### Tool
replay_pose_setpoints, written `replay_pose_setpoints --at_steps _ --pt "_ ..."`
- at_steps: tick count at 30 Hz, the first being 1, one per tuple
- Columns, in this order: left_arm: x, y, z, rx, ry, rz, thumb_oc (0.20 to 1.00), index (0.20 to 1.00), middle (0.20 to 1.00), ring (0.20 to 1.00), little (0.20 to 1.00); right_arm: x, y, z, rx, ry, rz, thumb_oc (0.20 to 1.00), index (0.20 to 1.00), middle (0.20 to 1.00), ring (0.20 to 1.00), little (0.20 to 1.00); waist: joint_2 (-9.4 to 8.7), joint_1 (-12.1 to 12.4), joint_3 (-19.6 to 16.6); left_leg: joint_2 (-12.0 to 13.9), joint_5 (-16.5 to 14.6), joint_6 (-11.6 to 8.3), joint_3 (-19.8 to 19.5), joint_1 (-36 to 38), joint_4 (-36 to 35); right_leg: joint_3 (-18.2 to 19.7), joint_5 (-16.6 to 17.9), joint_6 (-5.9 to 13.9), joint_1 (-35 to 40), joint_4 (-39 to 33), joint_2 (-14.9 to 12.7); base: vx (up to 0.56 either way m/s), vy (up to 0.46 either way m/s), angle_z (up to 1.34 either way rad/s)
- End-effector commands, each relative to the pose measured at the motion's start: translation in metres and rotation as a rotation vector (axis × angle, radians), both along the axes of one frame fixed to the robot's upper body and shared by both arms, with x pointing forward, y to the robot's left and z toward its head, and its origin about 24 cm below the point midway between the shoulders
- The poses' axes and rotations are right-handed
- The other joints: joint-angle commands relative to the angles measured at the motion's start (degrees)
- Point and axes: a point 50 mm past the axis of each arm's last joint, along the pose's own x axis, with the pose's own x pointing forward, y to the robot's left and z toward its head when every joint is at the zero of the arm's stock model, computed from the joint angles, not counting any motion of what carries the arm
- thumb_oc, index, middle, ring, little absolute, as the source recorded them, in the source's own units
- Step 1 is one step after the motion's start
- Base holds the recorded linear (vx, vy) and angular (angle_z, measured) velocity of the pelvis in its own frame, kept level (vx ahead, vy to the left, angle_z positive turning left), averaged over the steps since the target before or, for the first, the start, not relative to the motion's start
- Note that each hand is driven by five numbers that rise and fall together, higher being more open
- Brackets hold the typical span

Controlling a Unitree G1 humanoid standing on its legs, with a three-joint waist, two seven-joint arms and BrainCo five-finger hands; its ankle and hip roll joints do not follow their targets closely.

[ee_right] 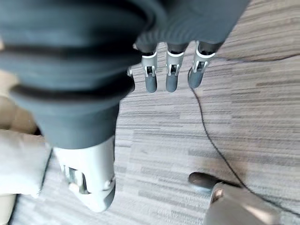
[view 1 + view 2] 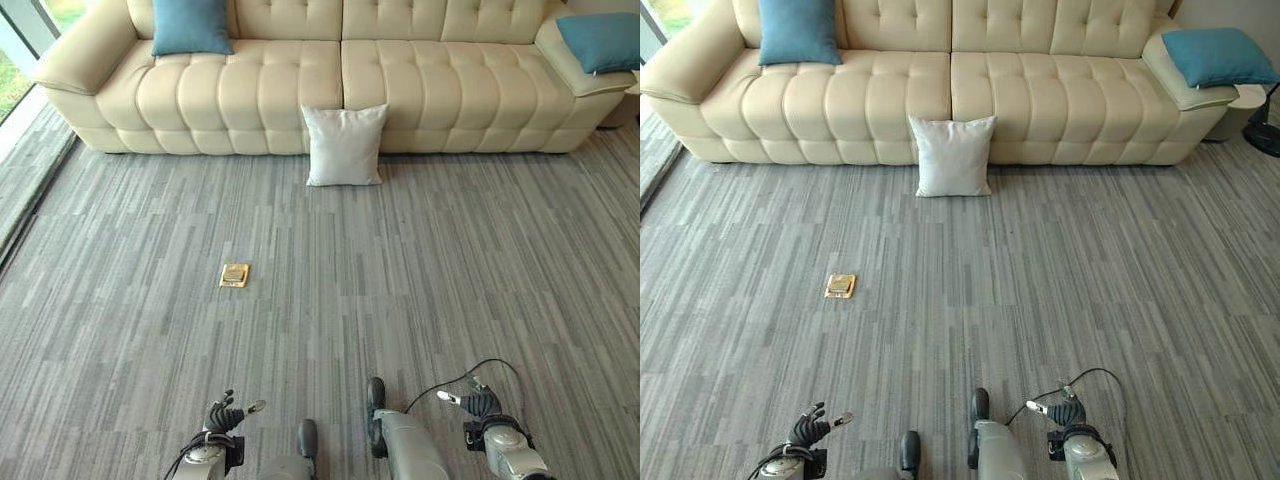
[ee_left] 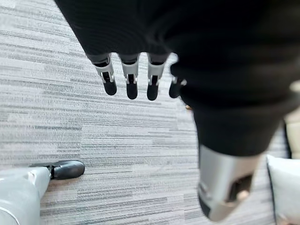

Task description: Pick up all the scattered cushions and arrange them neatly on the sofa.

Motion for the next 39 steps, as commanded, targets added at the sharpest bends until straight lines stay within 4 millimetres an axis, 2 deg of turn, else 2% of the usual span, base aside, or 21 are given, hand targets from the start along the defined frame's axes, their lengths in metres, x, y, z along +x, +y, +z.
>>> replay_pose_setpoints --at_steps 1,4,7,10,11,12,13,14,18,21,26,27,28,29,30,31,33,34,35,37,39 --pt "0.016 -0.004 0.007 -0.04 -0.078 0.044 1.0 1.0 1.0 1.0 1.0 0.014 -0.016 0.014 -0.032 -0.093 -0.039 1.0 1.0 1.0 1.0 1.0 2.2 -1.1 -1.9 0.6 -9.3 -2.1 1.2 4.1 4.4 -1.5 -5.7 0.17 3.3 0.8 2.5 0.25 -0.159 0.27" --pt "0.021 -0.01 0.008 -0.061 -0.093 0.043 1.0 1.0 1.0 1.0 1.0 0.015 -0.022 0.017 -0.039 -0.105 -0.056 1.0 1.0 1.0 1.0 1.0 1.79 -0.9 -0.9 -0.3 -6.3 -4.24 2.5 -1.1 16.7 -1.1 -6.2 -1.06 7.0 -1.7 2.1 0.14 -0.114 0.16" --pt "0.028 -0.012 0.013 -0.064 -0.124 0.026 1.0 1.0 1.0 1.0 1.0 0.015 -0.027 0.018 -0.056 -0.098 -0.06 1.0 1.0 1.0 1.0 1.0 0.99 -0.3 0.0 0.5 -5.3 -4.16 5.0 -6.6 22.6 -1.3 -6.9 -1.85 9.9 -3.4 0.8 0.14 -0.074 -0.07" --pt "0.025 -0.011 0.011 -0.06 -0.111 0.023 1.0 1.0 1.0 1.0 1.0 0.013 -0.029 0.016 -0.061 -0.081 -0.066 1.0 1.0 1.0 1.0 1.0 0.19 0.8 -0.3 1.2 -6.7 -3.23 5.7 -9.6 18.5 -1.3 -7.6 -1.37 12.8 -5.4 -0.1 0.25 -0.014 0.14" --pt "0.024 -0.011 0.011 -0.056 -0.108 0.024 1.0 1.0 1.0 1.0 1.0 0.012 -0.03 0.016 -0.068 -0.076 -0.06 1.0 1.0 1.0 1.0 1.0 0.32 1.2 -0.3 1.6 -5.0 -3.56 5.4 -10.4 15.9 -1.4 -8.0 -1.2 13.9 -6.2 -0.1 0.35 0.054 0.13" --pt "0.023 -0.011 0.011 -0.057 -0.111 0.027 1.0 1.0 1.0 1.0 1.0 0.011 -0.03 0.015 -0.079 -0.061 -0.051 1.0 1.0 1.0 1.0 1.0 0.93 2.1 -0.5 2.8 -0.6 -4.36 4.1 -12.6 10.7 -1.2 -8.9 -1.09 15.8 -7.4 0.5 0.26 0.051 0.07" --pt "0.023 -0.011 0.011 -0.057 -0.11 0.027 1.0 1.0 1.0 1.0 1.0 0.011 -0.03 0.015 -0.079 -0.061 -0.051 1.0 1.0 1.0 1.0 1.0 0.87 2.1 -0.4 2.8 -0.4 -4.37 4.1 -12.3 10.4 -1.2 -8.9 -1.08 16.0 -7.5 0.4 0.27 0.064 -0.04" --pt "0.023 -0.012 0.011 -0.054 -0.11 0.028 1.0 1.0 1.0 1.0 1.0 0.01 -0.03 0.014 -0.091 -0.05 -0.045 1.0 1.0 1.0 1.0 1.0 1.01 2.6 -0.2 3.5 2.4 -5.09 3.4 -14.3 8.3 -1.2 -9.5 -0.98 17.1 -8.0 0.6 0.19 0.048 -0.13" --pt "0.022 -0.008 0.012 -0.033 -0.109 0.023 1.0 1.0 1.0 1.0 1.0 0.002 -0.03 0.009 -0.111 -0.004 -0.029 1.0 1.0 1.0 1.0 1.0 1.03 3.9 0.0 4.6 4.7 -6.06 6.1 -18.4 2.5 -0.5 -11.2 -0.19 20.9 -9.2 0.0 0.29 0.129 0.01" --pt "0.012 -0.004 0.008 -0.031 -0.082 0.042 1.0 1.0 1.0 1.0 1.0 -0.001 -0.026 0.006 -0.096 0.006 -0.011 1.0 1.0 1.0 1.0 1.0 1.85 4.3 -1.8 4.9 7.3 -6.07 5.1 -17.1 1.6 1.0 -11.8 0.77 23.0 -9.3 -0.5 0.34 0.221 -0.27" --pt "0.008 0.005 0.008 0.01 -0.058 0.024 1.0 1.0 1.0 1.0 1.0 -0.003 -0.017 0.002 -0.065 0.017 -0.004 1.0 1.0 1.0 1.0 1.0 0.28 4.9 -3.0 2.2 3.7 -3.22 5.3 -15.6 5.3 3.7 -10.6 2.9 20.3 -1.5 -3.8 0.31 0.26 -0.26" --pt "0.01 0.01 0.01 0.037 -0.06 0.002 1.0 1.0 1.0 1.0 1.0 -0.001 -0.013 0.003 -0.056 0.012 0.004 1.0 1.0 1.0 1.0 1.0 0.06 4.6 -2.4 0.8 2.2 -1.58 5.8 -13.1 4.9 4.8 -7.2 3.88 16.6 6.9 -4.8 0.13 0.156 -0.02" --pt "0.01 0.01 0.01 0.037 -0.06 0.002 1.0 1.0 1.0 1.0 1.0 -0.001 -0.013 0.003 -0.056 0.012 0.004 1.0 1.0 1.0 1.0 1.0 0.19 4.6 -2.6 1.0 2.2 -1.61 5.8 -13.3 4.9 4.9 -7.0 3.85 16.3 6.8 -4.6 0.18 0.233 -0.06" --pt "0.013 0.011 0.013 0.049 -0.071 -0.012 1.0 1.0 1.0 1.0 1.0 0.001 -0.012 0.004 -0.056 0.006 0.009 1.0 1.0 1.0 1.0 1.0 0.12 4.3 -2.1 0.2 1.7 -0.72 6.2 -12.3 4.6 5.4 -3.2 4.44 14.1 11.3 -5.2 0.05 0.078 -0.1" --pt "0.013 0.011 0.013 0.049 -0.071 -0.012 1.0 1.0 1.0 1.0 1.0 0.001 -0.012 0.004 -0.056 0.006 0.009 1.0 1.0 1.0 1.0 1.0 0.14 4.3 -2.1 0.2 1.7 -0.72 6.3 -12.4 4.6 5.4 -3.2 4.44 14.1 11.3 -5.2 0.22 0.247 -0.14" --pt "0.021 0.01 0.018 0.065 -0.102 -0.046 1.0 1.0 1.0 1.0 1.0 0.004 -0.009 0.004 -0.048 -0.005 0.011 1.0 1.0 1.0 1.0 1.0 1.65 3.3 -0.8 0.4 0.8 0.33 6.0 -9.1 2.9 5.7 0.0 3.48 7.4 20.1 -4.2 0.16 0.166 -0.07" --pt "0.025 0.009 0.02 0.068 -0.115 -0.059 1.0 1.0 1.0 1.0 1.0 0.006 -0.008 0.005 -0.044 -0.011 0.01 1.0 1.0 1.0 1.0 1.0 2.21 2.9 -0.4 0.5 0.4 0.46 5.8 -7.7 2.2 4.8 -1.6 2.84 5.1 20.7 -3.1 0.25 0.132 -0.08" --pt "0.032 0.006 0.024 0.066 -0.138 -0.079 1.0 1.0 1.0 1.0 1.0 0.011 -0.008 0.008 -0.043 -0.034 0.009 1.0 1.0 1.0 1.0 1.0 2.55 2.1 0.3 0.4 -1.0 0.33 6.2 -5.4 1.6 1.6 -4.2 2.16 2.1 16.4 -1.9 0.27 0.057 -0.06" --pt "0.032 0.006 0.024 0.066 -0.138 -0.079 1.0 1.0 1.0 1.0 1.0 0.011 -0.008 0.008 -0.044 -0.034 0.009 1.0 1.0 1.0 1.0 1.0 2.57 1.9 0.6 0.4 -1.1 0.29 6.0 -5.0 1.5 1.5 -4.4 2.14 2.5 16.5 -1.9 0.27 0.004 -0.05" --pt "0.041 0.0 0.029 0.06 -0.175 -0.107 1.0 1.0 1.0 1.0 1.0 0.014 -0.008 0.009 -0.047 -0.042 0.007 1.0 1.0 1.0 1.0 1.0 1.99 0.3 1.2 -0.7 -3.2 -0.08 5.8 -1.1 0.9 -2.1 -3.3 2.77 -1.2 5.6 0.1 0.29 -0.052 -0.2" --pt "0.045 -0.002 0.031 0.055 -0.192 -0.109 1.0 1.0 1.0 1.0 1.0 0.013 -0.009 0.009 -0.051 -0.038 0.005 1.0 1.0 1.0 1.0 1.0 2.01 -0.4 1.4 -0.8 -4.1 -0.47 5.3 0.5 0.4 -3.4 -2.1 3.35 -1.0 1.0 0.3 0.29 -0.075 0.07"
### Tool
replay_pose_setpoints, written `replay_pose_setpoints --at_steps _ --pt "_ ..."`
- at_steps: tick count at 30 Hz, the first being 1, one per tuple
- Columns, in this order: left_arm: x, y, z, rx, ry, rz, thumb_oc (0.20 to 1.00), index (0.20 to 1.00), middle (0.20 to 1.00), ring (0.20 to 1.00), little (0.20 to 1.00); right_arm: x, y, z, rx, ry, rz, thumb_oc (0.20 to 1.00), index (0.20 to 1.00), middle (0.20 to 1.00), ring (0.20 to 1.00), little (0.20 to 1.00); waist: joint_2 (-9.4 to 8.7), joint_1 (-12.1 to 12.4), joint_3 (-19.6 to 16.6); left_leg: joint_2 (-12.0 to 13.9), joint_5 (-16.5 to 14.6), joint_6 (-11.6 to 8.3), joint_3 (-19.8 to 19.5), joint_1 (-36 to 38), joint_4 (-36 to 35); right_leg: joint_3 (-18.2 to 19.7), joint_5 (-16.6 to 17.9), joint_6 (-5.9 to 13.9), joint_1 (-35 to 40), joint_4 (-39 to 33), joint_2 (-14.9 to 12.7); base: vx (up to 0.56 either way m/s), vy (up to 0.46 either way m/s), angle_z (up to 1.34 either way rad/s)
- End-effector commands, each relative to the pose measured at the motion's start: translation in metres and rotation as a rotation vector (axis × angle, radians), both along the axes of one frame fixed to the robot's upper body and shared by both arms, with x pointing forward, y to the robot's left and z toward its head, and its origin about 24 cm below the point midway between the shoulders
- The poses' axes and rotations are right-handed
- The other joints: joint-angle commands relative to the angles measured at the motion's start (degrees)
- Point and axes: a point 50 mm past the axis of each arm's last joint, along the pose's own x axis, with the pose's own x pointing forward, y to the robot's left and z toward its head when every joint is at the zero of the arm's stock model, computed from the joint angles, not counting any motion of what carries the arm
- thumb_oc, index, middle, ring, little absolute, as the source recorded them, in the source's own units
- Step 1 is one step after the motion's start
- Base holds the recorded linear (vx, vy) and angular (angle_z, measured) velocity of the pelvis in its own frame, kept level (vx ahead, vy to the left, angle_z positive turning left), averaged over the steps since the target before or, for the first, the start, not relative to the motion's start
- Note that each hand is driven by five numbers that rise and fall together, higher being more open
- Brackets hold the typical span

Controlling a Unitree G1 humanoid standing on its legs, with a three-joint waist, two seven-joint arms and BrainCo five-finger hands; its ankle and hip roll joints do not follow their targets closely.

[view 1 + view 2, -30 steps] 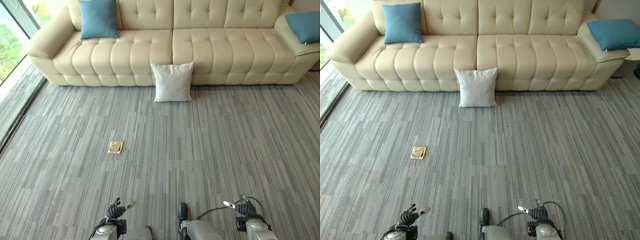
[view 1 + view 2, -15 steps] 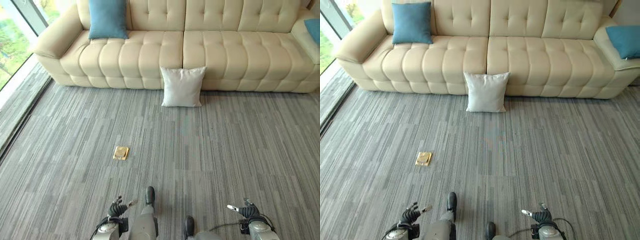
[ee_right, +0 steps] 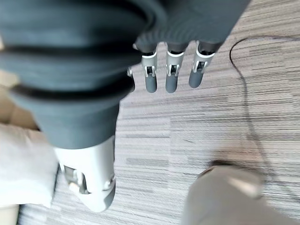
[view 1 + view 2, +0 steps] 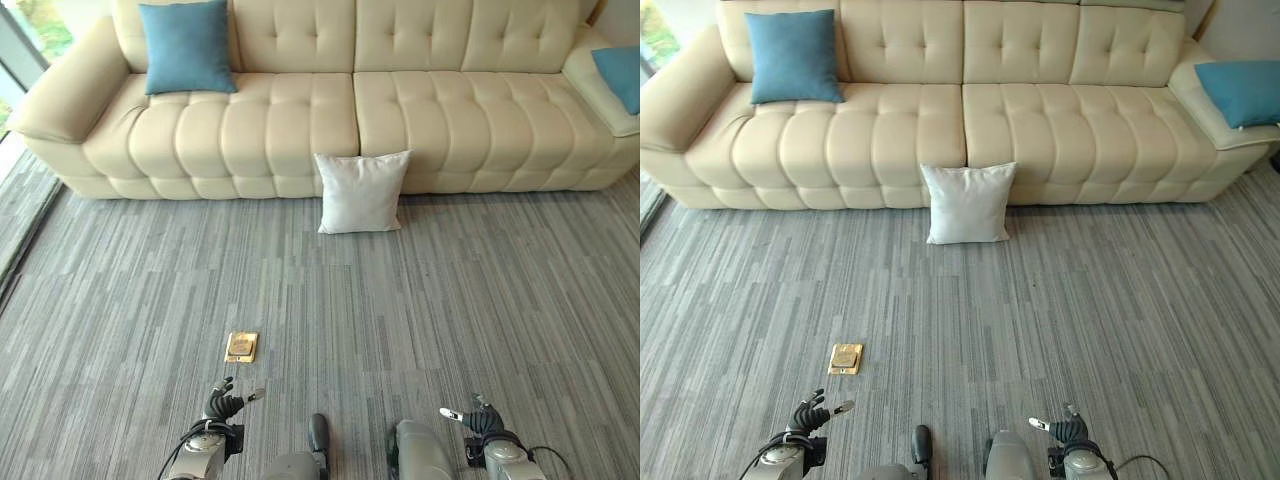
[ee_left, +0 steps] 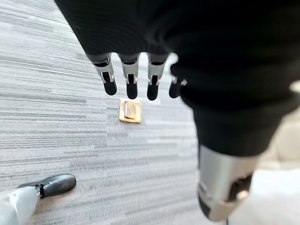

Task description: Pick up all the scattered cushions and arrange them neatly on the sofa.

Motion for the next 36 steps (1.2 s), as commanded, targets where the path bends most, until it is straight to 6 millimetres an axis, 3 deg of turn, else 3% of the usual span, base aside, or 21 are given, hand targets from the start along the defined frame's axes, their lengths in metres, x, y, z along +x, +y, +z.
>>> replay_pose_setpoints --at_steps 1,3,5,7,12,13,15,18,19,23,26,32,33,35,36 --pt "0.018 -0.003 0.015 0.017 -0.109 -0.042 1.0 1.0 1.0 1.0 1.0 0.007 -0.012 0.008 -0.052 -0.036 0.013 1.0 1.0 1.0 1.0 1.0 -0.11 -1.8 1.1 1.0 -6.4 -6.58 -3.7 5.7 0.4 -3.2 8.2 0.46 5.3 -11.8 2.6 0.34 -0.132 0.22" --pt "0.022 -0.006 0.017 0.009 -0.125 -0.047 1.0 1.0 1.0 1.0 1.0 0.004 -0.013 0.007 -0.05 -0.031 0.001 1.0 1.0 1.0 1.0 1.0 -0.34 -2.4 0.8 0.9 -7.6 -6.87 -4.4 6.8 0.8 -2.4 8.6 0.44 6.3 -14.5 2.6 0.29 -0.15 0.21" --pt "0.017 -0.011 0.014 -0.015 -0.117 -0.047 1.0 1.0 1.0 1.0 1.0 -0.004 -0.016 0.004 -0.041 -0.018 -0.024 1.0 1.0 1.0 1.0 1.0 -0.15 -2.5 -0.8 1.5 -9.5 -7.38 -4.5 8.1 2.3 -1.7 8.4 -1.44 8.9 -14.6 2.8 0.35 -0.18 0.33" --pt "0.016 -0.013 0.012 -0.024 -0.111 -0.043 1.0 1.0 1.0 1.0 1.0 -0.005 -0.017 0.004 -0.039 -0.017 -0.031 1.0 1.0 1.0 1.0 1.0 0.11 -2.7 -1.1 2.1 -10.2 -7.86 -4.5 8.1 3.6 -1.5 8.0 -1.94 9.8 -14.5 2.9 0.26 -0.145 0.29" --pt "0.012 -0.015 0.009 -0.044 -0.092 -0.048 1.0 1.0 1.0 1.0 1.0 -0.004 -0.025 0.006 -0.045 -0.02 -0.045 1.0 1.0 1.0 1.0 1.0 0.27 -2.6 -0.7 2.6 -5.8 -10.8 -4.8 2.4 21.1 -0.5 5.0 -4.97 14.6 -14.6 3.9 0.23 -0.169 0.19" --pt "0.011 -0.015 0.007 -0.045 -0.081 -0.045 1.0 1.0 1.0 1.0 1.0 -0.005 -0.03 0.006 -0.055 -0.015 -0.058 1.0 1.0 1.0 1.0 1.0 -0.06 -2.1 -0.2 2.4 -4.0 -10.78 -4.8 -0.4 25.7 0.1 4.0 -5.85 16.5 -15.0 3.7 0.19 -0.105 0.01" --pt "0.01 -0.014 0.006 -0.046 -0.072 -0.039 1.0 1.0 1.0 1.0 1.0 -0.004 -0.032 0.007 -0.059 -0.017 -0.064 1.0 1.0 1.0 1.0 1.0 -0.28 -1.7 0.0 2.2 -4.2 -10.38 -4.7 -2.3 26.8 0.3 3.6 -5.93 17.5 -15.4 3.4 0.19 -0.062 -0.04" --pt "0.002 -0.012 0.001 -0.037 -0.035 -0.037 1.0 1.0 1.0 1.0 1.0 -0.006 -0.037 0.007 -0.073 -0.005 -0.063 1.0 1.0 1.0 1.0 1.0 -0.98 -0.6 -0.2 1.3 -7.2 -9.02 -4.4 -5.8 22.2 0.9 2.6 -5.09 20.0 -17.1 2.5 0.28 -0.012 -0.07" --pt "-0.001 -0.011 -0.001 -0.031 -0.021 -0.039 1.0 1.0 1.0 1.0 1.0 -0.007 -0.038 0.007 -0.082 -0.003 -0.058 1.0 1.0 1.0 1.0 1.0 -0.9 -0.2 -0.2 1.2 -6.7 -8.98 -4.5 -6.9 19.7 1.0 2.2 -4.87 21.1 -17.7 2.5 0.3 0.041 -0.27" --pt "-0.008 -0.008 -0.004 -0.013 0.008 -0.031 1.0 1.0 1.0 1.0 1.0 -0.005 -0.04 0.009 -0.11 -0.001 -0.037 1.0 1.0 1.0 1.0 1.0 0.36 1.7 -0.1 2.1 1.4 -10.16 -6.5 -11.1 7.1 2.1 0.3 -4.62 25.3 -19.2 3.9 0.32 0.074 -0.18" --pt "-0.013 -0.004 -0.008 -0.008 0.031 -0.009 1.0 1.0 1.0 1.0 1.0 -0.007 -0.039 0.007 -0.113 0.018 -0.022 1.0 1.0 1.0 1.0 1.0 0.56 2.7 -0.5 2.2 3.7 -10.55 -6.6 -12.2 3.8 4.0 -0.5 -4.11 27.7 -20.1 4.3 0.3 0.13 -0.33" --pt "-0.03 0.005 -0.015 0.006 0.093 0.023 1.0 1.0 1.0 1.0 1.0 -0.01 -0.03 0.003 -0.09 0.035 0.005 1.0 1.0 1.0 1.0 1.0 -0.98 3.5 -2.7 0.8 1.3 -8.29 -5.9 -11.2 7.0 6.2 -1.4 -2.27 27.9 -16.0 1.5 0.29 0.201 -0.43" --pt "-0.028 0.008 -0.014 0.012 0.09 0.034 1.0 1.0 1.0 1.0 1.0 -0.011 -0.025 0.0 -0.073 0.044 0.013 1.0 1.0 1.0 1.0 1.0 -1.38 3.6 -2.7 0.3 -0.4 -7.01 -5.3 -9.9 7.2 6.7 -0.4 -1.04 25.3 -9.7 0.8 0.14 0.111 -0.36" --pt "-0.027 0.01 -0.012 0.015 0.083 0.04 1.0 1.0 1.0 1.0 1.0 -0.01 -0.023 0.0 -0.072 0.047 0.021 1.0 1.0 1.0 1.0 1.0 -1.28 3.6 -2.4 0.3 -1.1 -6.42 -5.1 -9.2 7.1 7.0 0.4 -0.47 23.0 -5.5 0.7 0.14 0.125 -0.16" --pt "-0.025 0.012 -0.011 0.022 0.077 0.045 1.0 1.0 1.0 1.0 1.0 -0.009 -0.021 0.0 -0.072 0.048 0.036 1.0 1.0 1.0 1.0 1.0 -1.47 3.4 -1.8 -0.2 -1.7 -5.66 -4.7 -8.0 6.9 7.2 2.9 0.62 20.9 -1.5 0.2 0.15 0.127 0.0"
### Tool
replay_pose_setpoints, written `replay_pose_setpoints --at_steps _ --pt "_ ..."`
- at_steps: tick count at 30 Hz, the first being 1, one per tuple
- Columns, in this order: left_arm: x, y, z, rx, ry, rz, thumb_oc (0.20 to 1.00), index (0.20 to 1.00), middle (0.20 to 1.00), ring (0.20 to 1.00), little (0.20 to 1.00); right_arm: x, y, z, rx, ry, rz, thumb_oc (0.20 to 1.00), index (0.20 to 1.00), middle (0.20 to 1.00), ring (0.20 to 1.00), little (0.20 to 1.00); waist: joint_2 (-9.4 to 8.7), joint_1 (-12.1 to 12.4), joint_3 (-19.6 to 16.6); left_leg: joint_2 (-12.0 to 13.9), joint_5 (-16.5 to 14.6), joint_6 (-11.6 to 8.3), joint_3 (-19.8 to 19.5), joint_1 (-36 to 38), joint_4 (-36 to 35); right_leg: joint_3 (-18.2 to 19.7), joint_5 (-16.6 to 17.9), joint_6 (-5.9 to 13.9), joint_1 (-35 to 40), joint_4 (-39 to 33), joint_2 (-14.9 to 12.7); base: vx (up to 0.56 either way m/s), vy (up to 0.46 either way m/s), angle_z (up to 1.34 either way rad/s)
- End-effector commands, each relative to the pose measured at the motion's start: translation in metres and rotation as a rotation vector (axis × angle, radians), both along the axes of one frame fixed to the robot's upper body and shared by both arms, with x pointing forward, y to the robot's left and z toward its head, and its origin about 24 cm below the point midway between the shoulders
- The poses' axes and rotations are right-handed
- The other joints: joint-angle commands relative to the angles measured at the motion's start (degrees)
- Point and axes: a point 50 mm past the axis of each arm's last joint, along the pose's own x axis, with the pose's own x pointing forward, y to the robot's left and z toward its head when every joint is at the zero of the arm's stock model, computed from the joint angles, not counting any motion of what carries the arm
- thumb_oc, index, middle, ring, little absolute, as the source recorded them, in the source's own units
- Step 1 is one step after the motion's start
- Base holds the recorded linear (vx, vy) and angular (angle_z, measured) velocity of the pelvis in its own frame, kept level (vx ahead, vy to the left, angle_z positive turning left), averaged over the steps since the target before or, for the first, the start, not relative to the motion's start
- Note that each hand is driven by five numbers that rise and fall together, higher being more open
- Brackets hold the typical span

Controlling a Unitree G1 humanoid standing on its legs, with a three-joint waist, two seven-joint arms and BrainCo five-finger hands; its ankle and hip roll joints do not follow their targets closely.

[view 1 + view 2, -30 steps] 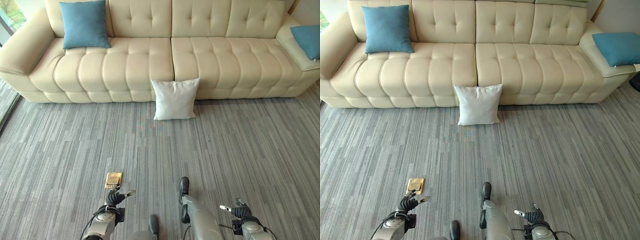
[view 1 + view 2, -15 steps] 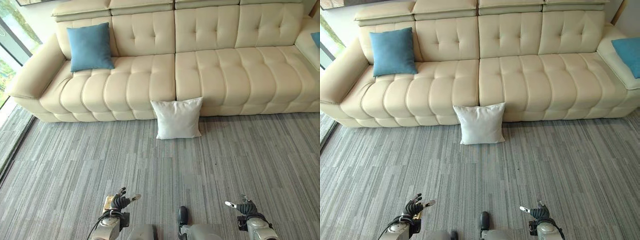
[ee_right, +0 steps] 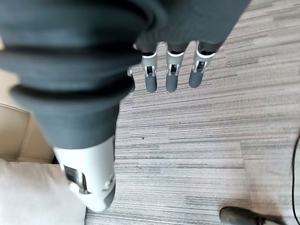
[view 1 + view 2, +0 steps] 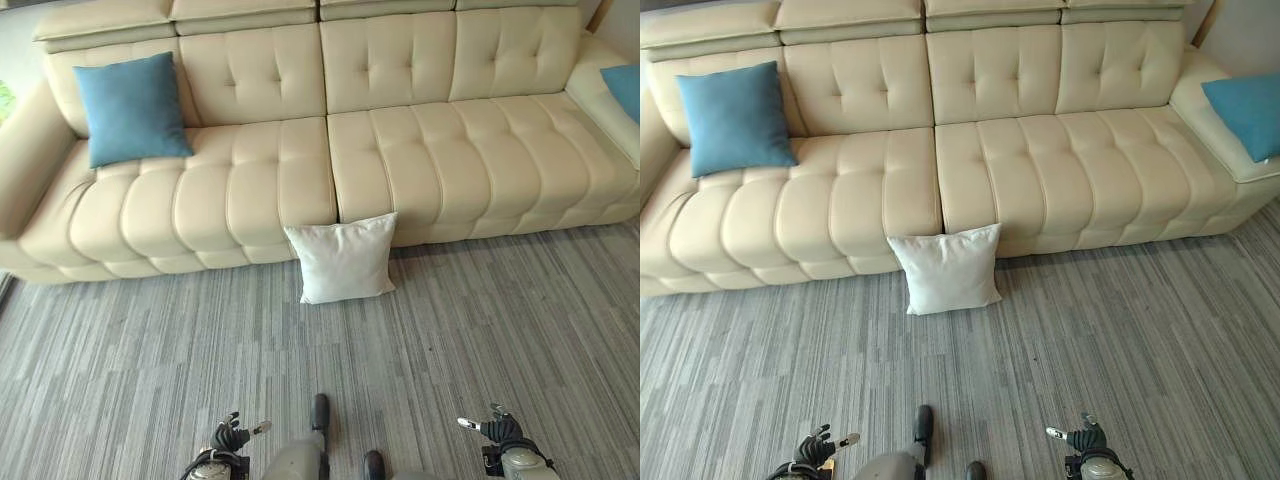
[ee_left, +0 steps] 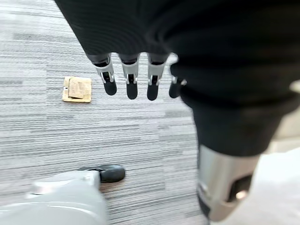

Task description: Pick up all the scattered cushions and arrange them neatly on the sofa.

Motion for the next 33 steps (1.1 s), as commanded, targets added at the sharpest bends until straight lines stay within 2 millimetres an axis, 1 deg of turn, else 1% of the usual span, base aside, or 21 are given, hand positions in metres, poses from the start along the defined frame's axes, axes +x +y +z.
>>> replay_pose_setpoints --at_steps 1,2,3,4,6,7,8,10,13,15,17,19,22,23,24,25,27,28,30,31,33 --pt "0.016 0.02 0.015 0.068 -0.085 0.011 1.0 1.0 1.0 1.0 1.0 0.011 0.0 0.007 -0.018 -0.038 0.051 1.0 1.0 1.0 1.0 1.0 -2.69 1.2 0.5 -0.8 -10.8 -2.14 1.1 -0.4 6.6 0.4 2.3 5.3 -4.8 13.8 -7.6 0.14 0.106 -0.09" --pt "0.017 0.021 0.015 0.071 -0.091 0.012 1.0 1.0 1.0 1.0 1.0 0.012 0.001 0.006 -0.012 -0.04 0.053 1.0 1.0 1.0 1.0 1.0 -2.41 1.0 0.8 -0.7 -11.1 -1.79 1.2 0.7 6.2 -0.1 3.9 5.36 -6.9 16.8 -7.8 0.22 0.112 -0.09" --pt "0.022 0.021 0.018 0.071 -0.111 0.013 1.0 1.0 1.0 1.0 1.0 0.013 0.004 0.006 -0.006 -0.045 0.051 1.0 1.0 1.0 1.0 1.0 -1.36 0.5 1.7 0.0 -11.8 -1.41 1.1 3.4 4.5 -2.2 4.0 4.1 -12.0 19.9 -7.2 0.18 0.073 -0.19" --pt "0.022 0.021 0.018 0.071 -0.111 0.013 1.0 1.0 1.0 1.0 1.0 0.013 0.004 0.006 -0.006 -0.045 0.051 1.0 1.0 1.0 1.0 1.0 -1.44 0.5 1.8 -0.1 -11.8 -1.42 1.1 3.6 4.4 -2.3 3.8 4.09 -12.0 20.2 -7.3 0.22 0.047 -0.2" --pt "0.025 0.019 0.019 0.067 -0.123 0.006 1.0 1.0 1.0 1.0 1.0 0.015 0.002 0.007 -0.01 -0.052 0.047 1.0 1.0 1.0 1.0 1.0 -0.9 -0.6 2.5 0.0 -12.4 -1.7 0.7 6.0 3.3 -4.6 2.2 3.37 -13.9 15.7 -6.4 0.2 -0.02 -0.12" --pt "0.027 0.019 0.019 0.069 -0.125 0.002 1.0 1.0 1.0 1.0 1.0 0.016 0.002 0.008 -0.013 -0.055 0.044 1.0 1.0 1.0 1.0 1.0 -0.82 -1.3 2.9 -0.2 -12.9 -1.87 0.4 7.4 2.8 -5.0 2.3 3.08 -15.8 12.6 -5.2 0.34 -0.077 0.08" --pt "0.029 0.017 0.021 0.065 -0.134 0.001 1.0 1.0 1.0 1.0 1.0 0.017 0.001 0.009 -0.015 -0.058 0.031 1.0 1.0 1.0 1.0 1.0 -1.19 -2.5 3.6 -0.6 -13.9 -2.24 -0.1 9.5 2.4 -5.5 3.8 3.39 -17.4 6.1 -4.2 0.38 -0.106 0.05" --pt "0.033 0.016 0.022 0.063 -0.146 -0.003 1.0 1.0 1.0 1.0 1.0 0.014 0.0 0.008 -0.014 -0.053 0.023 1.0 1.0 1.0 1.0 1.0 -1.58 -3.6 3.7 -0.9 -14.8 -2.75 -0.8 11.6 1.7 -6.4 5.8 4.15 -18.8 0.2 -4.2 0.3 -0.106 0.03" --pt "0.037 0.014 0.023 0.063 -0.159 -0.017 1.0 1.0 1.0 1.0 1.0 0.01 0.0 0.006 -0.013 -0.043 0.016 1.0 1.0 1.0 1.0 1.0 -1.73 -4.3 3.5 -0.9 -16.4 -3.14 -1.3 13.3 1.7 -6.0 6.0 4.3 -17.7 -2.3 -4.4 0.25 -0.115 0.23" --pt "0.036 0.009 0.021 0.053 -0.153 -0.027 1.0 1.0 1.0 1.0 1.0 0.004 -0.001 0.004 -0.007 -0.031 0.008 1.0 1.0 1.0 1.0 1.0 -1.82 -4.5 2.7 -0.6 -18.0 -3.38 -1.4 14.7 2.4 -5.5 6.5 3.04 -16.4 -2.0 -4.4 0.33 -0.154 0.23" --pt "0.034 0.006 0.021 0.037 -0.156 -0.026 1.0 1.0 1.0 1.0 1.0 0.0 -0.003 0.003 -0.004 -0.025 -0.008 1.0 1.0 1.0 1.0 1.0 -1.44 -4.9 1.8 0.5 -19.7 -4.36 -1.4 15.1 4.5 -5.5 5.5 1.93 -15.2 -1.3 -4.0 0.34 -0.184 0.37" --pt "0.036 0.002 0.021 0.017 -0.163 -0.027 1.0 1.0 1.0 1.0 1.0 0.002 -0.007 0.004 -0.003 -0.034 -0.027 1.0 1.0 1.0 1.0 1.0 -1.2 -5.1 1.9 1.0 -18.7 -5.78 -0.9 12.9 11.9 -5.8 4.0 0.82 -13.3 -0.7 -3.8 0.25 -0.179 0.39" --pt "0.041 -0.001 0.023 0.0 -0.182 -0.019 1.0 1.0 1.0 1.0 1.0 0.005 -0.013 0.007 -0.007 -0.054 -0.052 1.0 1.0 1.0 1.0 1.0 -1.65 -4.8 2.9 0.5 -15.0 -7.01 -1.1 7.7 23.4 -5.2 2.4 -0.95 -10.6 -0.8 -3.7 0.16 -0.117 0.16" --pt "0.041 -0.001 0.023 0.0 -0.182 -0.019 1.0 1.0 1.0 1.0 1.0 0.005 -0.013 0.007 -0.007 -0.054 -0.052 1.0 1.0 1.0 1.0 1.0 -1.65 -4.8 2.8 0.5 -15.0 -7.01 -1.1 7.7 23.5 -5.2 2.4 -0.95 -10.6 -0.8 -3.7 0.19 -0.095 0.0" --pt "0.041 -0.001 0.024 -0.004 -0.188 -0.022 1.0 1.0 1.0 1.0 1.0 0.006 -0.016 0.009 -0.013 -0.055 -0.058 1.0 1.0 1.0 1.0 1.0 -2.08 -4.2 3.1 0.7 -14.0 -6.81 -0.2 4.6 26.4 -5.0 1.4 -1.48 -8.8 -1.1 -4.2 0.23 -0.064 0.05" --pt "0.04 -0.001 0.023 -0.004 -0.183 -0.023 1.0 1.0 1.0 1.0 1.0 0.005 -0.018 0.009 -0.018 -0.051 -0.059 1.0 1.0 1.0 1.0 1.0 -2.41 -3.7 3.1 0.8 -14.6 -6.38 0.3 2.8 26.1 -4.9 0.8 -1.49 -7.6 -1.4 -4.7 0.32 -0.063 0.06" --pt "0.035 0.001 0.02 -0.002 -0.158 -0.017 1.0 1.0 1.0 1.0 1.0 0.003 -0.021 0.009 -0.028 -0.041 -0.061 1.0 1.0 1.0 1.0 1.0 -2.72 -2.9 2.9 1.2 -16.1 -5.7 0.9 0.9 21.3 -4.9 -0.2 -1.1 -5.8 -2.2 -5.2 0.28 0.006 0.16" --pt "0.033 0.001 0.019 -0.003 -0.151 -0.013 1.0 1.0 1.0 1.0 1.0 0.003 -0.022 0.009 -0.032 -0.039 -0.059 1.0 1.0 1.0 1.0 1.0 -2.59 -2.6 3.0 1.5 -15.4 -5.79 0.9 1.0 18.5 -4.9 -0.7 -0.96 -5.0 -2.4 -5.1 0.28 0.036 0.0" --pt "0.028 0.001 0.016 0.001 -0.127 -0.009 1.0 1.0 1.0 1.0 1.0 0.001 -0.024 0.009 -0.044 -0.031 -0.053 1.0 1.0 1.0 1.0 1.0 -1.51 -1.7 2.7 3.0 -9.6 -6.73 0.3 -1.8 10.8 -4.9 -2.0 -0.78 -2.6 -3.5 -4.1 0.28 0.066 -0.11" --pt "0.028 0.002 0.016 0.004 -0.127 -0.012 1.0 1.0 1.0 1.0 1.0 0.001 -0.024 0.009 -0.052 -0.03 -0.049 1.0 1.0 1.0 1.0 1.0 -1.33 -1.4 2.8 3.7 -7.6 -7.24 0.9 -3.2 8.5 -5.2 -2.6 -0.85 -1.4 -3.9 -4.0 0.29 0.07 -0.11" --pt "0.026 0.004 0.015 0.014 -0.114 -0.007 1.0 1.0 1.0 1.0 1.0 -0.002 -0.024 0.007 -0.053 -0.014 -0.047 1.0 1.0 1.0 1.0 1.0 -1.13 -1.0 2.6 4.4 -6.3 -7.55 3.3 -3.4 4.1 -5.0 -3.5 -0.4 0.6 -4.4 -3.8 0.25 0.087 -0.01"
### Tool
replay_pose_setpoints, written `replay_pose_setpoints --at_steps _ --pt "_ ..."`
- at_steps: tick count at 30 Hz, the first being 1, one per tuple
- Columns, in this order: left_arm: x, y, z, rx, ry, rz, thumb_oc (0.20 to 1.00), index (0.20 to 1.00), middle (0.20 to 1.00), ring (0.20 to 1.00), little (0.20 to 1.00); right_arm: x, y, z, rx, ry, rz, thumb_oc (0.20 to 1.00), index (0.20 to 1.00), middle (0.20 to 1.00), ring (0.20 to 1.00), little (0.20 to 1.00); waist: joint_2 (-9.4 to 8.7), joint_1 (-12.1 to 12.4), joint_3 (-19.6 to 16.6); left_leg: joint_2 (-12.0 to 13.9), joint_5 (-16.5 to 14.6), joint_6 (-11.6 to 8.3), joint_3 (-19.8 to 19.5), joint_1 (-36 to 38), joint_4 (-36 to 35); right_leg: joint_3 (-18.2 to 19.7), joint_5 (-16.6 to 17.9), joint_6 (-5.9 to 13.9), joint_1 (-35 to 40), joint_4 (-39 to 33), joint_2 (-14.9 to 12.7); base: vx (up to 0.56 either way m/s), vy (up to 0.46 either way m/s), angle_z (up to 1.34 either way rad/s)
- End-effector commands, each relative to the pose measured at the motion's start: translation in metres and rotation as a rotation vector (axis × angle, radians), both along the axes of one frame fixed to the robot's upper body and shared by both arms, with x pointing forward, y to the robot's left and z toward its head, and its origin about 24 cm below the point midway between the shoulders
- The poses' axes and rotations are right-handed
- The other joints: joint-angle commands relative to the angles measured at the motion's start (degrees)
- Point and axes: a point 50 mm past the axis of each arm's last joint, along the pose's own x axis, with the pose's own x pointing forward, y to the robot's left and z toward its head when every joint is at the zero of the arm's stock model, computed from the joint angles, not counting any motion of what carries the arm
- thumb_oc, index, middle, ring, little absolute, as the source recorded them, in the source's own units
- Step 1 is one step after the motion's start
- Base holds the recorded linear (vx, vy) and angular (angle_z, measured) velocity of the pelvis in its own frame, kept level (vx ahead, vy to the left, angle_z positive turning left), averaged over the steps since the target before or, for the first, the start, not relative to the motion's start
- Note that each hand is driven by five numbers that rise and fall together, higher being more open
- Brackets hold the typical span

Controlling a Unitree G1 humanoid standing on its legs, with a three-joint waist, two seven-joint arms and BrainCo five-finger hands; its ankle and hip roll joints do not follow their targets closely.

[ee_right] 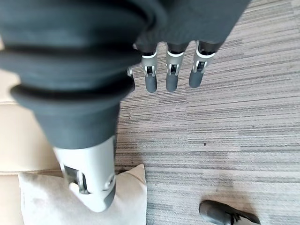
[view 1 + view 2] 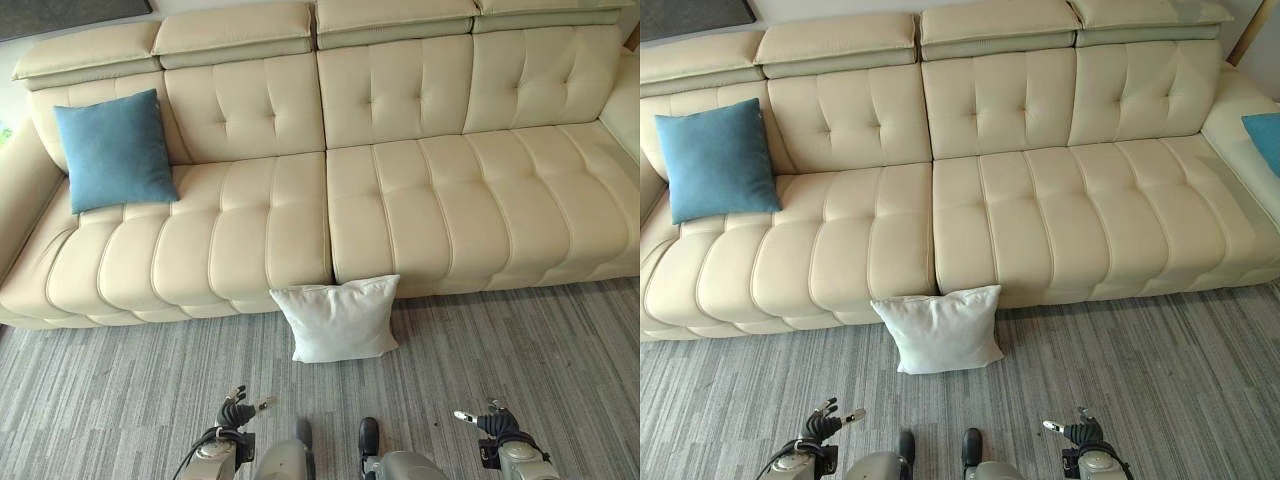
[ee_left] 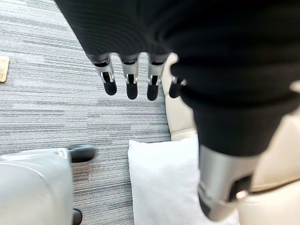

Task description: Pick up all the scattered cushions and arrange them neatly on the sofa.

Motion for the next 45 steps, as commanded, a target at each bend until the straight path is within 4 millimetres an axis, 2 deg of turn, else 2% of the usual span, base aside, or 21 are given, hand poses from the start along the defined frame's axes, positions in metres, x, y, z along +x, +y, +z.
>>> replay_pose_setpoints --at_steps 1,2,6,10,12,14,15,18,19,24,28,32,34,35,38,40,41,42,43,44,45 --pt "0.008 0.009 0.007 0.028 -0.042 0.003 1.0 1.0 1.0 1.0 1.0 -0.013 -0.02 0.003 -0.058 0.016 -0.023 1.0 1.0 1.0 1.0 1.0 1.48 1.4 0.1 0.9 2.7 1.6 4.3 -1.2 -0.1 3.4 -11.3 4.39 1.2 6.1 -2.9 0.29 0.153 -0.18" --pt "0.005 0.01 0.005 0.03 -0.032 0.009 1.0 1.0 1.0 1.0 1.0 -0.018 -0.018 0.001 -0.057 0.033 -0.013 1.0 1.0 1.0 1.0 1.0 1.56 1.5 -0.8 0.7 3.4 1.83 4.1 -1.1 0.5 4.0 -11.7 4.72 2.4 6.2 -3.2 0.29 0.169 -0.27" --pt "-0.004 0.012 0.001 0.039 0.001 0.01 1.0 1.0 1.0 1.0 1.0 -0.022 -0.015 -0.003 -0.049 0.053 -0.01 1.0 1.0 1.0 1.0 1.0 1.13 1.6 -2.2 -0.5 2.7 2.66 3.8 0.2 0.0 5.1 -11.7 5.59 2.6 6.8 -4.6 0.23 0.173 -0.21" --pt "-0.009 0.021 -0.001 0.06 0.035 0.021 1.0 1.0 1.0 1.0 1.0 -0.028 -0.007 -0.009 -0.022 0.086 0.004 1.0 1.0 1.0 1.0 1.0 0.32 2.0 -2.6 -2.0 -0.1 5.09 4.5 3.5 -0.4 6.3 -11.1 7.8 -0.5 15.0 -5.9 0.14 0.162 -0.04" --pt "-0.009 0.027 0.001 0.08 0.035 0.026 1.0 1.0 1.0 1.0 1.0 -0.024 -0.005 -0.008 -0.015 0.076 0.015 1.0 1.0 1.0 1.0 1.0 0.19 1.6 -1.6 -2.5 -1.2 6.3 5.1 4.6 -0.3 6.9 -7.8 9.33 -4.5 22.4 -6.6 0.05 0.137 -0.02" --pt "-0.008 0.031 0.002 0.091 0.034 0.028 1.0 1.0 1.0 1.0 1.0 -0.021 -0.001 -0.008 -0.01 0.068 0.023 1.0 1.0 1.0 1.0 1.0 0.65 1.2 -0.8 -2.0 -1.4 6.63 5.1 5.1 -0.4 7.5 -6.1 10.04 -8.3 27.4 -6.5 0.03 0.065 -0.01" --pt "-0.008 0.031 0.002 0.094 0.037 0.029 1.0 1.0 1.0 1.0 1.0 -0.021 0.0 -0.008 -0.004 0.069 0.024 1.0 1.0 1.0 1.0 1.0 0.95 1.1 -0.6 -1.9 -1.6 6.61 4.9 5.5 -0.6 7.6 -6.4 9.66 -9.5 28.2 -6.5 0.1 0.031 0.06" --pt "-0.007 0.032 0.001 0.096 0.042 0.035 1.0 1.0 1.0 1.0 1.0 -0.019 0.002 -0.008 -0.003 0.064 0.026 1.0 1.0 1.0 1.0 1.0 1.4 0.7 -0.2 -1.5 -1.8 6.23 4.3 6.5 -1.2 6.7 -7.5 8.79 -11.6 24.9 -6.3 0.13 -0.057 0.08" --pt "-0.007 0.035 0.0 0.106 0.057 0.04 1.0 1.0 1.0 1.0 1.0 -0.017 0.003 -0.008 -0.002 0.063 0.028 1.0 1.0 1.0 1.0 1.0 0.62 -0.1 0.2 -2.1 -2.6 5.5 3.5 7.2 -1.2 7.0 -6.7 8.47 -11.7 13.9 -6.3 0.13 -0.122 0.13" --pt "-0.009 0.031 -0.003 0.094 0.077 0.046 1.0 1.0 1.0 1.0 1.0 -0.016 0.001 -0.008 -0.01 0.069 0.035 1.0 1.0 1.0 1.0 1.0 0.17 0.0 -0.1 -2.1 -2.7 5.12 3.8 7.8 -1.7 6.8 -5.9 7.9 -9.4 10.1 -6.0 0.1 -0.124 0.16" --pt "-0.008 0.026 -0.005 0.08 0.09 0.038 1.0 1.0 1.0 1.0 1.0 -0.013 -0.001 -0.006 -0.033 0.073 0.059 1.0 1.0 1.0 1.0 1.0 0.82 -0.3 -0.5 -1.8 -2.8 5.03 3.4 6.9 -1.6 6.5 -6.4 7.21 -9.7 10.4 -5.6 0.03 -0.061 -0.01" --pt "-0.005 0.027 -0.006 0.098 0.115 0.028 1.0 1.0 1.0 1.0 1.0 -0.001 -0.002 -0.003 -0.065 0.073 0.096 1.0 1.0 1.0 1.0 1.0 1.29 -0.3 0.8 -1.5 -3.5 5.06 2.6 4.2 0.6 6.2 -7.6 6.3 -12.1 12.2 -5.0 0.0 -0.053 0.08" --pt "0.009 0.031 0.0 0.119 0.091 0.046 1.0 1.0 1.0 1.0 1.0 0.014 -0.006 0.003 -0.078 0.052 0.063 1.0 1.0 1.0 1.0 1.0 1.48 0.0 2.7 -1.4 -3.5 5.0 2.1 -1.3 3.4 6.3 -7.7 5.84 -17.3 14.8 -4.8 -0.15 -0.056 0.02" --pt "0.01 0.031 0.0 0.119 0.09 0.046 1.0 1.0 1.0 1.0 1.0 0.014 -0.006 0.003 -0.078 0.052 0.063 1.0 1.0 1.0 1.0 1.0 1.47 0.0 2.6 -1.4 -3.6 5.01 2.1 -1.6 3.6 6.3 -7.8 5.84 -17.7 15.0 -4.8 -0.17 -0.054 0.05" --pt "0.039 0.046 0.019 0.18 0.008 0.06 1.0 1.0 1.0 1.0 1.0 0.042 -0.018 0.02 -0.096 -0.038 -0.014 1.0 1.0 1.0 1.0 1.0 1.28 0.1 4.4 -1.3 -3.7 4.65 1.4 -10.3 8.3 6.5 -8.0 5.32 -25.5 18.9 -5.1 -0.14 -0.062 0.08" --pt "0.064 0.06 0.039 0.223 -0.074 0.08 1.0 1.0 1.0 1.0 1.0 0.069 -0.032 0.043 -0.11 -0.143 -0.077 1.0 1.0 1.0 1.0 1.0 1.34 0.1 5.8 -1.9 -3.6 4.38 1.1 -15.8 10.8 6.3 -7.8 5.15 -30.5 20.7 -5.0 -0.13 -0.067 0.12" --pt "0.094 0.077 0.068 0.295 -0.167 0.079 1.0 1.0 1.0 1.0 1.0 0.101 -0.046 0.074 -0.166 -0.251 -0.093 1.0 1.0 1.0 1.0 1.0 1.41 0.0 7.3 -1.9 -5.1 3.74 0.8 -21.0 13.4 6.3 -9.1 5.36 -35.7 23.2 -4.9 -0.06 -0.042 0.1" --pt "0.095 0.077 0.068 0.295 -0.169 0.079 1.0 1.0 1.0 1.0 1.0 0.102 -0.046 0.074 -0.166 -0.253 -0.093 1.0 1.0 1.0 1.0 1.0 1.42 0.0 7.3 -1.9 -5.2 3.74 0.8 -21.3 13.6 6.3 -9.2 5.36 -36.0 23.4 -4.9 -0.08 -0.041 0.12" --pt "0.11 0.09 0.088 0.35 -0.22 0.083 1.0 1.0 1.0 1.0 1.0 0.117 -0.054 0.092 -0.216 -0.298 -0.08 1.0 1.0 1.0 1.0 1.0 1.49 0.0 8.3 -1.6 -5.2 3.53 0.8 -25.1 15.3 6.2 -9.0 5.35 -39.3 24.5 -5.0 -0.16 -0.023 0.16" --pt "0.134 0.101 0.119 0.399 -0.315 0.105 1.0 1.0 1.0 1.0 1.0 0.145 -0.056 0.124 -0.28 -0.383 -0.048 1.0 1.0 1.0 1.0 1.0 1.65 0.0 10.0 -1.5 -5.0 3.22 0.4 -31.2 17.8 5.8 -8.9 5.35 -44.9 26.3 -5.0 -0.16 -0.023 0.16" --pt "0.135 0.101 0.12 0.398 -0.316 0.106 1.0 1.0 1.0 1.0 1.0 0.146 -0.056 0.124 -0.28 -0.385 -0.048 1.0 1.0 1.0 1.0 1.0 1.67 -0.1 9.9 -1.5 -5.1 3.22 0.4 -31.6 18.0 5.8 -8.9 5.35 -45.2 26.4 -5.0 -0.14 -0.014 0.13"
